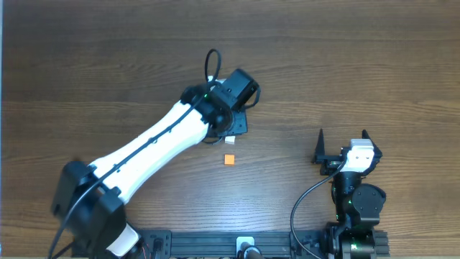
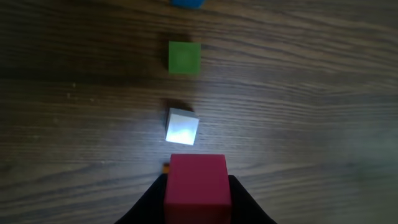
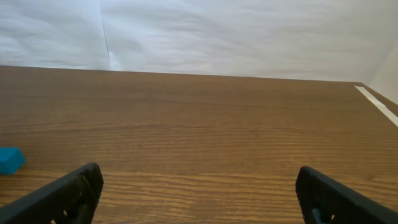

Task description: Stack Cubes

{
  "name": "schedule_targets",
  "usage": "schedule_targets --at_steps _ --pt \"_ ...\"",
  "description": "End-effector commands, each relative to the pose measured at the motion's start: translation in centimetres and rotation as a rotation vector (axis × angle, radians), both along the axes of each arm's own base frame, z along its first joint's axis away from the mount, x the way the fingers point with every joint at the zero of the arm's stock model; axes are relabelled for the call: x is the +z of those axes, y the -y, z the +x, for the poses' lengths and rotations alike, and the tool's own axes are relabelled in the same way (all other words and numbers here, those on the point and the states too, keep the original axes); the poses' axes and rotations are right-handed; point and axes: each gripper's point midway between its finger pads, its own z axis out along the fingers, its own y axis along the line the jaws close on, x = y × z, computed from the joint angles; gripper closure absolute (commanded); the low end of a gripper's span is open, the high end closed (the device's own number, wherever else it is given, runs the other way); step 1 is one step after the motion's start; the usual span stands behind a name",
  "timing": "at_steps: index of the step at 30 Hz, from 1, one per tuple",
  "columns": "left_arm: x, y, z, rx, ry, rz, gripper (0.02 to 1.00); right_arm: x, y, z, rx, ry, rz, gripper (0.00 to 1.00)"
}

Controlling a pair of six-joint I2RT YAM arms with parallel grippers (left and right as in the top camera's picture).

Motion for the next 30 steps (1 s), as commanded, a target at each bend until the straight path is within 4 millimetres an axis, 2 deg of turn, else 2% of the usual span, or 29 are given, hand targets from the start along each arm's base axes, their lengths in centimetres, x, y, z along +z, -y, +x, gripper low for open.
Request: schedule_targets --at_steps 1,8,13,30 --pt "-1.4 0.6 0.3 -0.052 -0.057 -0.004 0.978 -0.1 0.2 0.0 -0.012 0.002 0.002 0.009" --pt "-3.8 0.7 -0.4 -0.072 -0.149 0.002 0.98 -0.1 0.2 0.0 -0.012 0.002 0.002 0.009" --pt "-5.0 -0.1 -0.7 -0.065 -0.202 0.026 0.978 -0.1 0.2 0.0 -0.012 0.002 0.002 0.009" --pt "-6.0 -0.1 0.0 -0.113 -0.203 0.031 0.98 -0.1 0.2 0.0 -0.012 0.002 0.002 0.009"
